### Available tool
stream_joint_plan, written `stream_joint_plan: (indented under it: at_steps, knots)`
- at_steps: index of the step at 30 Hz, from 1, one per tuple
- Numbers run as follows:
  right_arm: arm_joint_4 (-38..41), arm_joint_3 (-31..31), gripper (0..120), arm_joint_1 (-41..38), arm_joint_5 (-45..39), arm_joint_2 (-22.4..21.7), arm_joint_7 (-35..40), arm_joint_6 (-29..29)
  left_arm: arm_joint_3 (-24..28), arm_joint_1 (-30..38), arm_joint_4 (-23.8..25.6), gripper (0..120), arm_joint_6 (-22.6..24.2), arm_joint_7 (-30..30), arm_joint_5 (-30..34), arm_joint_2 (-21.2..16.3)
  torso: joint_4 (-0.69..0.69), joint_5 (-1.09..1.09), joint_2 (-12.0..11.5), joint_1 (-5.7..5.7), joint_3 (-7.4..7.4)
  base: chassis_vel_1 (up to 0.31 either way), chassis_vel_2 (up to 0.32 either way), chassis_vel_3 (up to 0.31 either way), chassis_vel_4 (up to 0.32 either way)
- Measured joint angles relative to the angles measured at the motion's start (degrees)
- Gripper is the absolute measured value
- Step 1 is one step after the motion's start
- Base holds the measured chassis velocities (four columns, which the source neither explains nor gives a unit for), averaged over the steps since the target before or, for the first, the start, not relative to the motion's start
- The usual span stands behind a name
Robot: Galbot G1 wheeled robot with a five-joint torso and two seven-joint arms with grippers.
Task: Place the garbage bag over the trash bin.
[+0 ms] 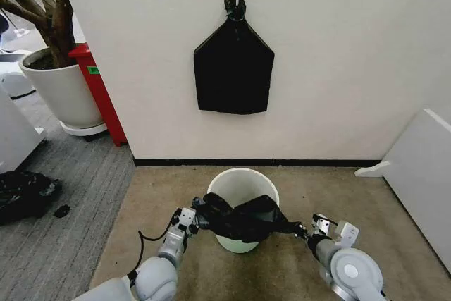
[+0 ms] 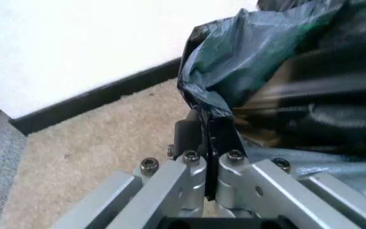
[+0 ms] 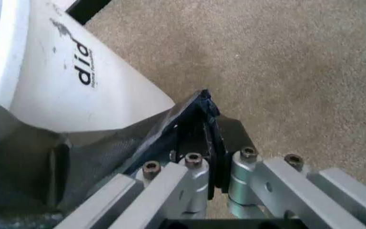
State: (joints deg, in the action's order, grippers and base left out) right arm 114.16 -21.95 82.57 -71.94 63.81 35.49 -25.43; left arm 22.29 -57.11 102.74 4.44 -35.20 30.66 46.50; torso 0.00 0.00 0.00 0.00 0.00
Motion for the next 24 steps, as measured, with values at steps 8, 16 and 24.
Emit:
stream_joint_plan:
  at_steps: [8,16,24]
  knots:
    - [-1.0,0.6,0,-0.4,4.3,1.2,-2.7,2.7,-0.4,-0.5,-2.4,0,-1.9,0.3,-3.0,1.1,0.0,0.0,0.0,0.0,0.0,0.0,0.0,0.0,0.0]
    - [1.5,-0.6,0,0.6,7.7,0.5,-4.3,2.9,-1.7,-1.5,0.2,0,-3.3,2.3,-8.1,-0.5,0.0,-0.01,0.0,0.0,-0.01,0.0,0.0,0.0,0.0]
    - [-1.9,0.0,0,-1.4,7.6,1.2,-5.5,1.8,-3.9,-0.7,-1.5,0,-1.6,3.0,-5.0,0.6,0.0,0.0,0.0,0.0,-0.01,0.0,0.0,0.0,0.0]
